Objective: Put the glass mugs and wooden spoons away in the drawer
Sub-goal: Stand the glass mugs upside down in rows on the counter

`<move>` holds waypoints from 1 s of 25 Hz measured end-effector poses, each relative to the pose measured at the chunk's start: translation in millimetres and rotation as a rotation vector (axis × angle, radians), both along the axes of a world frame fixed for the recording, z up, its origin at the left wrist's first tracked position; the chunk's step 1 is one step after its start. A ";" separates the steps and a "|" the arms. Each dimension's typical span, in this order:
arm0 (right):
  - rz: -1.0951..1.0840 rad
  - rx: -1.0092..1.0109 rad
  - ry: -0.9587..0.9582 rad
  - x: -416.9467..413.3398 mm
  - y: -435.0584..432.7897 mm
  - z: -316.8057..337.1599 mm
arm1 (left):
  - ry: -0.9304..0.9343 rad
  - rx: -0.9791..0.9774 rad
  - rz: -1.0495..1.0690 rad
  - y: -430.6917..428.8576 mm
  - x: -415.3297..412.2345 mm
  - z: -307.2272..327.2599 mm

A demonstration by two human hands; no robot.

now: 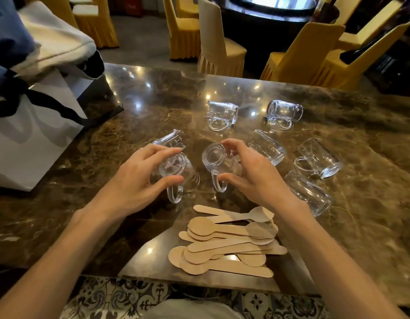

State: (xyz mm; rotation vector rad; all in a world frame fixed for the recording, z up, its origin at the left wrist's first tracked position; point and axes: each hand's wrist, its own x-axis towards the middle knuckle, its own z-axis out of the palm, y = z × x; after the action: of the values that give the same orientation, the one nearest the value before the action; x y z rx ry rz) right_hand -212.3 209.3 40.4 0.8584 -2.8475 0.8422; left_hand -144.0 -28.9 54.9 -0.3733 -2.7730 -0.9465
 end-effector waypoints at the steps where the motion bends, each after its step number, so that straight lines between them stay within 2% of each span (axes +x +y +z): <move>1: -0.010 -0.051 -0.038 -1.0 2.9 -2.3 | 0.006 -0.019 -0.003 4.6 -5.9 1.9; 8: -0.115 -0.423 -0.344 -7.0 20.9 -18.8 | 0.056 -0.138 -0.015 30.9 -46.2 10.3; 10: -0.139 -0.484 -0.372 -10.3 23.5 -21.2 | 0.051 -0.206 -0.043 34.1 -57.1 11.7; 15: -0.154 -0.543 -0.396 -14.9 21.2 -19.4 | 0.005 -0.303 -0.103 41.5 -77.1 15.4; 25: -0.175 -0.556 -0.406 -20.2 18.0 -19.9 | -0.049 -0.316 -0.135 44.3 -86.7 14.2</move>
State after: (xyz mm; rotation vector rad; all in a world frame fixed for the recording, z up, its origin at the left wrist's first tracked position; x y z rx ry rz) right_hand -232.5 227.3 20.5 0.3932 -2.6735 1.8271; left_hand -230.7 15.5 69.1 -0.5972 -2.9773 -0.5445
